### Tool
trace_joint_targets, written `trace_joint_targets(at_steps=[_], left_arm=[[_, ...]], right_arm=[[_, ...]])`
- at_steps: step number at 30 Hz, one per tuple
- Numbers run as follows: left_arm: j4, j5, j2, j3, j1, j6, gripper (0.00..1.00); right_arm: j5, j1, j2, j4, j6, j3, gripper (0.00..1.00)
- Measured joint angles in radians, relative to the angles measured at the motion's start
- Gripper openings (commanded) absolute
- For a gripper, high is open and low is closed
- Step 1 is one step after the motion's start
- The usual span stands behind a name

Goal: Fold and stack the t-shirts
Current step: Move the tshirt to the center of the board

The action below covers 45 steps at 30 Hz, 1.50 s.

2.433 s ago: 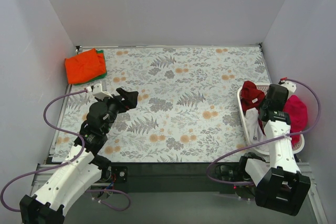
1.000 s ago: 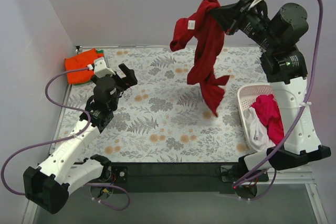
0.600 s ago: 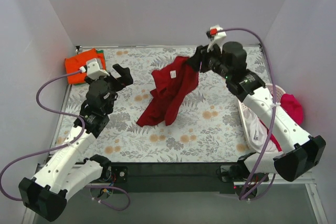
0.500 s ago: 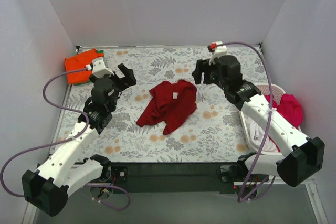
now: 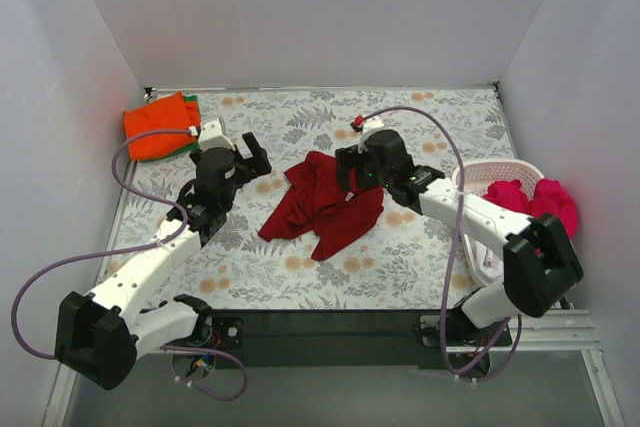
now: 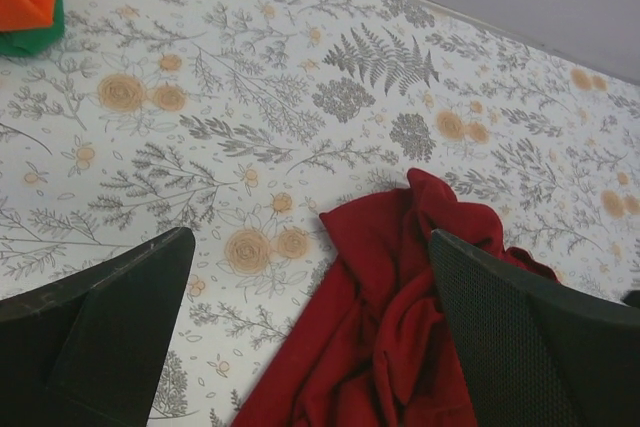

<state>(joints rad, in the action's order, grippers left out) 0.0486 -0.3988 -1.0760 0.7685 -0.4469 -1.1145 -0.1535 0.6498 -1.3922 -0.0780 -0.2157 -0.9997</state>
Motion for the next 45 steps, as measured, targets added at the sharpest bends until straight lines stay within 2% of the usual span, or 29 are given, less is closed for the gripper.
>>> trace_joint_targets(at_steps=[5,9,15,19,29,31,41,44,45], left_arm=[[-0.025,0.079,0.000,-0.047,0.002,-0.048,0.93],[-0.049,0.161,-0.002,-0.110,0.002,-0.088,0.90],[-0.089,0.250,-0.061,-0.185,-0.006,-0.129,0.87],[-0.099,0.282,-0.083,-0.233,-0.053,-0.144,0.87],[-0.130,0.322,-0.083,-0.290,-0.120,-0.153,0.82],[-0.119,0.317,-0.085,-0.310,-0.127,-0.155,0.75],[-0.107,0.291,-0.112,-0.332,-0.159,-0.169,0.58],[-0.109,0.288,-0.142,-0.332,-0.159,-0.170,0.47],[-0.110,0.287,-0.154,-0.332,-0.160,-0.171,0.39]], right_arm=[[0.110,0.028,-0.196,0.064,-0.029,-0.037,0.75],[0.157,0.026,-0.268,0.086,-0.046,-0.048,0.75],[0.213,0.026,-0.338,0.140,-0.064,-0.068,0.74],[0.206,0.024,-0.387,0.159,-0.068,-0.078,0.74],[0.193,-0.007,-0.400,0.169,-0.071,-0.069,0.73],[0.193,-0.012,-0.400,0.170,-0.074,-0.058,0.73],[0.195,-0.016,-0.400,0.182,-0.086,-0.036,0.71],[0.194,-0.017,-0.400,0.184,-0.093,-0.032,0.72],[0.194,-0.019,-0.400,0.185,-0.095,-0.031,0.72]])
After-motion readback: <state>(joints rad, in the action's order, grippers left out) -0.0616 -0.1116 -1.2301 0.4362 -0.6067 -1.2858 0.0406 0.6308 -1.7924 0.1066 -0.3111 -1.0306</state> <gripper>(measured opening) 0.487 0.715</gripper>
